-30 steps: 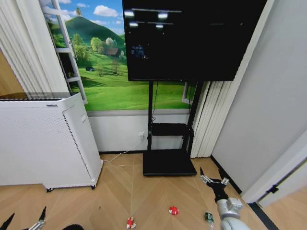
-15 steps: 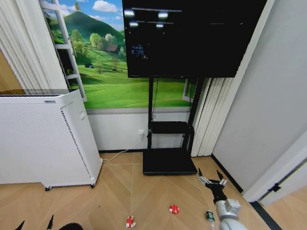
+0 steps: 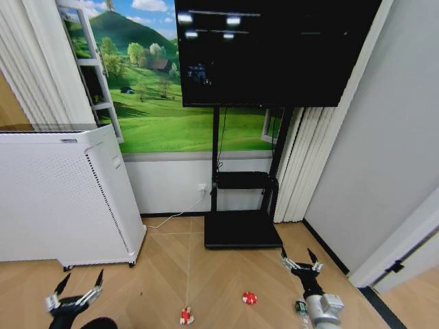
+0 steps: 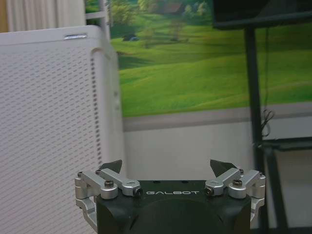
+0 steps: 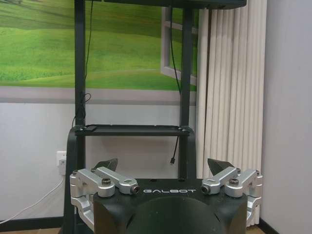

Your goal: Pick up the trash bin and place the garbage on the floor into it.

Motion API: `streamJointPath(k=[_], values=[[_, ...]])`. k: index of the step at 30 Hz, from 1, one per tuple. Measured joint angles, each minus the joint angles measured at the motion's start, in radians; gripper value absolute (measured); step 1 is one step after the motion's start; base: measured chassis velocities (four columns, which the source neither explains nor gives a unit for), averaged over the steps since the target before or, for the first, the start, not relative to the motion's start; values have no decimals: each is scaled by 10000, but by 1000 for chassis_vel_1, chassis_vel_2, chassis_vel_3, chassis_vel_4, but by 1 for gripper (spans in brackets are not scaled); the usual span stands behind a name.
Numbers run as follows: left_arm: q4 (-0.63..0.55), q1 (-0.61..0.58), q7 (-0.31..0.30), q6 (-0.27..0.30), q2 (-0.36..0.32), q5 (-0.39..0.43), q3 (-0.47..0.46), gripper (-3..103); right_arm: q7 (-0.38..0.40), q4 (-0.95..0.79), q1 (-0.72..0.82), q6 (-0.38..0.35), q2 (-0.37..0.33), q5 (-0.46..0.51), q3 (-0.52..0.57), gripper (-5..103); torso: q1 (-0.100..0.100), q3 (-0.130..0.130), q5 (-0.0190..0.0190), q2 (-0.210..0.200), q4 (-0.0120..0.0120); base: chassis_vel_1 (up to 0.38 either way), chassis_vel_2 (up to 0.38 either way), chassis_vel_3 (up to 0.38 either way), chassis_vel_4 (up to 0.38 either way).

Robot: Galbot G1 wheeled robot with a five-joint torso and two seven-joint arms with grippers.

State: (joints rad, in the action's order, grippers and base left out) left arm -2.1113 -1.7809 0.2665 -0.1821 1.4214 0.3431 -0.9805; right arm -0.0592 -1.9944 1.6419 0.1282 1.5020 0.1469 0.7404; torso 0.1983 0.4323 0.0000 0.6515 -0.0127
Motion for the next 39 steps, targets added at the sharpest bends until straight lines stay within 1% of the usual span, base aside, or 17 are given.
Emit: streamJointPath(k=[1,2,5,6,7,11,13,16,18,20,22,24,30,32,37,38,39], values=[[-152,122,12,129,-121,-18,214,98,-11,-53,36,9,73,-79,-66,100,-20,-31,1,-52,1,0,0,0,0],[-348,201,150,298,-267,-48,565,99,-36,-118,97,23,152,-172,-152,100,-52,-83,0,-136,2,0,0,0,0],[-436,204,293,364,-324,-81,749,99,-62,-136,134,46,183,-222,-189,100,-72,-113,-1,-188,3,0,0,0,0],[-511,173,485,402,-349,-163,984,99,-93,-149,185,89,219,-291,-227,100,-103,-154,2,-258,3,0,0,0,0],[-518,84,695,406,-325,-298,1218,99,-119,-173,271,146,249,-362,-257,100,-144,-194,0,-340,4,0,0,0,0],[-514,12,808,394,-276,-399,1332,99,-143,-201,336,170,266,-395,-277,100,-168,-223,0,-395,4,0,0,0,0],[-470,-127,997,294,-164,-653,1528,99,-168,-258,434,193,321,-418,-311,100,-211,-289,0,-500,4,0,0,0,0],[-468,-231,1054,218,-76,-804,1644,99,-173,-305,464,195,378,-421,-317,100,-245,-354,1,-596,4,0,0,0,0],[-472,-270,1073,203,-41,-833,1676,99,-174,-316,469,195,394,-421,-319,100,-258,-378,1,-635,5,0,0,0,0],[-492,-347,1046,154,50,-860,1663,99,-174,-327,494,196,384,-429,-312,100,-335,-479,1,-816,4,0,0,0,0],[-492,-379,987,147,76,-813,1615,99,-174,-325,496,199,376,-427,-290,100,-361,-517,0,-878,4,0,0,0,0],[-434,-510,917,116,133,-698,1512,99,-173,-281,496,206,368,-401,-233,100,-433,-616,0,-1051,4,0,0,0,0],[-390,-542,889,79,167,-692,1478,99,-165,-200,464,217,369,-381,-210,100,-505,-749,0,-1254,4,0,0,0,0],[-328,-567,889,38,156,-699,1417,99,-162,-138,437,232,380,-364,-174,100,-562,-854,0,-1415,4,0,0,0,0],[-276,-561,878,-34,175,-659,1291,99,-160,-85,420,254,386,-352,-120,100,-621,-953,0,-1574,4,0,0,0,0],[-239,-553,853,-90,185,-655,1258,102,-160,-73,420,267,395,-352,-116,100,-640,-983,0,-1622,4,0,0,0,0],[-184,-562,824,-126,203,-653,1202,100,-160,-65,418,280,410,-352,-112,100,-667,-1030,0,-1695,4,0,0,0,0]])
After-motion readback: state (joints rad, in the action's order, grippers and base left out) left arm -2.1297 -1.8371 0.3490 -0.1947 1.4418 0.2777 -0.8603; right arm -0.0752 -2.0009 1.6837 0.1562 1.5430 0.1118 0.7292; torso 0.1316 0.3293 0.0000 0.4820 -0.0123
